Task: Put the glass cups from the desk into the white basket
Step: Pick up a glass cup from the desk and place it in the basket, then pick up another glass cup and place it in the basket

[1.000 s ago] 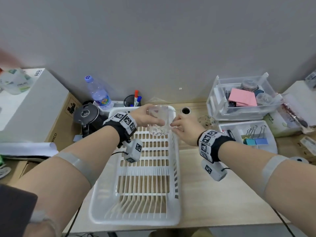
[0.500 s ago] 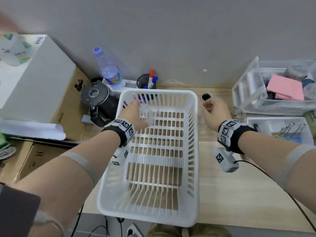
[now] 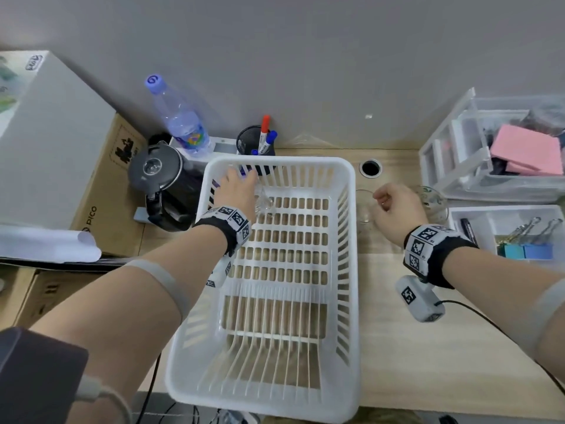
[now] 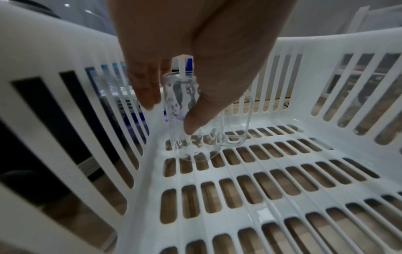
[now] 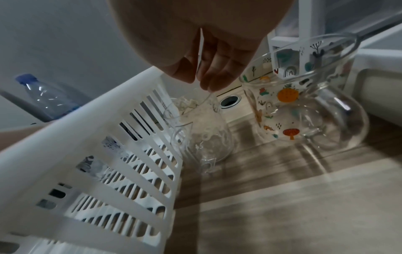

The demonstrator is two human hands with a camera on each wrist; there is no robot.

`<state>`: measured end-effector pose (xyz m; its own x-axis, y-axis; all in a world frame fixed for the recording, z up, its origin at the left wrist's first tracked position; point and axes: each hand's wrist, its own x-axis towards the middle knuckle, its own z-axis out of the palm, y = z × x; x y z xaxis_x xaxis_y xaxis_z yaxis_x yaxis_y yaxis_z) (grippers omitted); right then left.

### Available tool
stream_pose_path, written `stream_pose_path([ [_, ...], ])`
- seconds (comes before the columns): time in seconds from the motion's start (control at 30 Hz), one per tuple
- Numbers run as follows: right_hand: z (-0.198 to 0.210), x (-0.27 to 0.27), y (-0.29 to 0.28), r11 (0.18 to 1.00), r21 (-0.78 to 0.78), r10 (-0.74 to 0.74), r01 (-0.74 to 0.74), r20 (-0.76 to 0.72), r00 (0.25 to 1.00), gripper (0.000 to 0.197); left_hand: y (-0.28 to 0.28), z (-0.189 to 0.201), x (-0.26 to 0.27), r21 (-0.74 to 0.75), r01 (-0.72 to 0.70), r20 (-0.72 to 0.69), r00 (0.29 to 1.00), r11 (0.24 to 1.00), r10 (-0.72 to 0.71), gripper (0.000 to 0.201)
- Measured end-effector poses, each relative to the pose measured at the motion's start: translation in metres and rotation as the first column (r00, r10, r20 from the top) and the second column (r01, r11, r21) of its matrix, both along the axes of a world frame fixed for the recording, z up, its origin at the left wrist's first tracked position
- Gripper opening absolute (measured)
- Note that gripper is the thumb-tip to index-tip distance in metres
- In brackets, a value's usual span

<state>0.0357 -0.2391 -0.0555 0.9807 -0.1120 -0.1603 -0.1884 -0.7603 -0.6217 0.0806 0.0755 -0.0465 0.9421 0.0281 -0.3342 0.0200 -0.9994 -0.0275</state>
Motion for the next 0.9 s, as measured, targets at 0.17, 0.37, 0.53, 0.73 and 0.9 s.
stream_pose_path([
  [0.17,0.004,0.001,-0.002,1.0,-0.012,0.0,0.0,0.019,1.0,0.012,0.001,-0.002,-0.002,0.051,-0.006,0.086,0.996,0.999,0.002,0.084],
  [0.37,0.006,-0.003,-0.006,0.997,-0.069,-0.043,0.04,-0.038,0.998,0.013,0.001,0.006,0.008,0.101,0.102,0.008,0.995,0.99,-0.104,0.079],
  [0.53,0.013,-0.018,-0.004,0.992,-0.095,-0.102,0.088,-0.149,0.984,0.011,0.003,0.01,0.006,0.233,0.171,0.024,0.983,0.957,-0.181,0.064],
  [0.73,-0.002,-0.035,0.012,0.975,0.133,-0.082,0.177,-0.523,0.848,0.034,0.004,0.009,-0.002,0.224,0.135,0.025,0.989,0.965,-0.144,0.072],
  [0.9,-0.025,-0.036,0.026,0.815,0.346,-0.155,0.465,-0.643,0.75,0.01,0.005,0.01,-0.011,0.183,0.11,0.112,0.985,0.977,-0.132,0.079],
])
